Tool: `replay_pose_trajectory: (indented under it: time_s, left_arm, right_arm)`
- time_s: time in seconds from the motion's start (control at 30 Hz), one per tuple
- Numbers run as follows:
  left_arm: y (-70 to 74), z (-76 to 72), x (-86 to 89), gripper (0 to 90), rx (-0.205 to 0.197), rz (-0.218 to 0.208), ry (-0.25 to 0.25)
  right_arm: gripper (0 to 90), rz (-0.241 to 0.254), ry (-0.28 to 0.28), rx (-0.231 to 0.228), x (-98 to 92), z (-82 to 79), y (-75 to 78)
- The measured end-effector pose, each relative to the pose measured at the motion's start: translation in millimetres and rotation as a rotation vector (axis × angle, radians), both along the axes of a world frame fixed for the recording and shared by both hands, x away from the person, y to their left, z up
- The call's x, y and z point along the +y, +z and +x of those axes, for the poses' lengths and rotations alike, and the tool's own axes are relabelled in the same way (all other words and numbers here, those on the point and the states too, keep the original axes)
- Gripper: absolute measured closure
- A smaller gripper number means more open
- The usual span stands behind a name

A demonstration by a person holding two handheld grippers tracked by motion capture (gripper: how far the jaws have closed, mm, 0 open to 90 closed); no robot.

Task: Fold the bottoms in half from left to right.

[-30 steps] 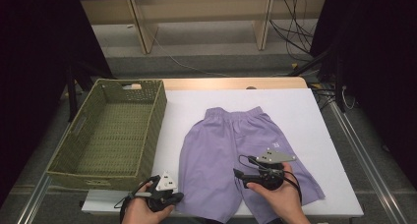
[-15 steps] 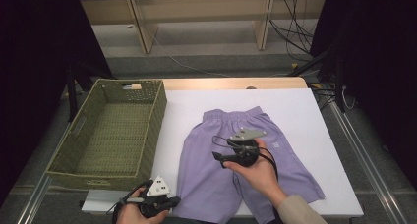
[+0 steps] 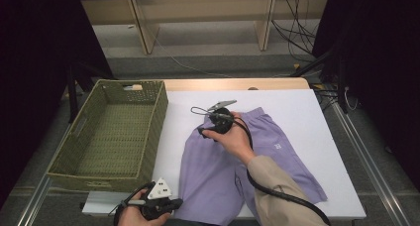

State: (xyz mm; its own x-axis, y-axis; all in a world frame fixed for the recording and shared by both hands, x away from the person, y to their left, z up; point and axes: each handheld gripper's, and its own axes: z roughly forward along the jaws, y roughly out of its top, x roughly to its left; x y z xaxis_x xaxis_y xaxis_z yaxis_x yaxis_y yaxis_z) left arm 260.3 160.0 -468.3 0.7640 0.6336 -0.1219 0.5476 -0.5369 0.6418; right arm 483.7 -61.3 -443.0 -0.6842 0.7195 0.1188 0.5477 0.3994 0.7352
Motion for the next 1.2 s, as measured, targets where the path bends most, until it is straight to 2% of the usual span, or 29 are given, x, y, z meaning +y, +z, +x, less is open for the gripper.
replay_pose_trajectory:
  time_s: [0.17, 0.27, 0.43, 0.6, 0.8, 0.9, 1.07, 1.2]
  left_arm:
    - [-0.6, 0.5, 1.0, 90.0, 0.004, -0.008, 0.002]
    - [-1.1, 0.5, 1.2, 90.0, 0.006, -0.010, 0.003]
    - [-1.5, 0.6, 0.5, 90.0, 0.008, -0.014, 0.000]
    - [-2.1, 0.9, 0.3, 90.0, 0.010, -0.013, -0.002]
    - [-2.6, 1.3, 0.7, 90.0, 0.012, -0.013, -0.004]
    - [-2.7, 1.3, 0.2, 90.0, 0.009, -0.017, -0.006]
    - [-4.1, 1.0, -1.9, 90.0, 0.002, -0.015, -0.023]
    - [-4.8, 1.3, -2.9, 90.0, 0.004, -0.030, -0.034]
  right_arm:
    - [31.9, -0.003, -0.037, 0.049, 7.8, 22.4, -7.2]
    - [31.7, -0.017, -0.076, 0.107, 9.0, 35.7, -12.6]
    - [31.8, -0.003, -0.100, 0.166, 11.5, 47.5, -19.4]
    - [32.1, -0.033, -0.121, 0.176, 21.5, 52.6, -22.2]
    - [35.5, -0.106, -0.122, 0.160, 33.3, 50.8, -33.2]
    - [42.2, -0.177, -0.126, 0.118, 40.5, 46.9, -36.8]
    - [55.2, -0.262, -0.159, 0.079, 46.1, 44.8, -36.0]
    - [61.4, -0.263, -0.176, 0.088, 47.2, 45.6, -35.7]
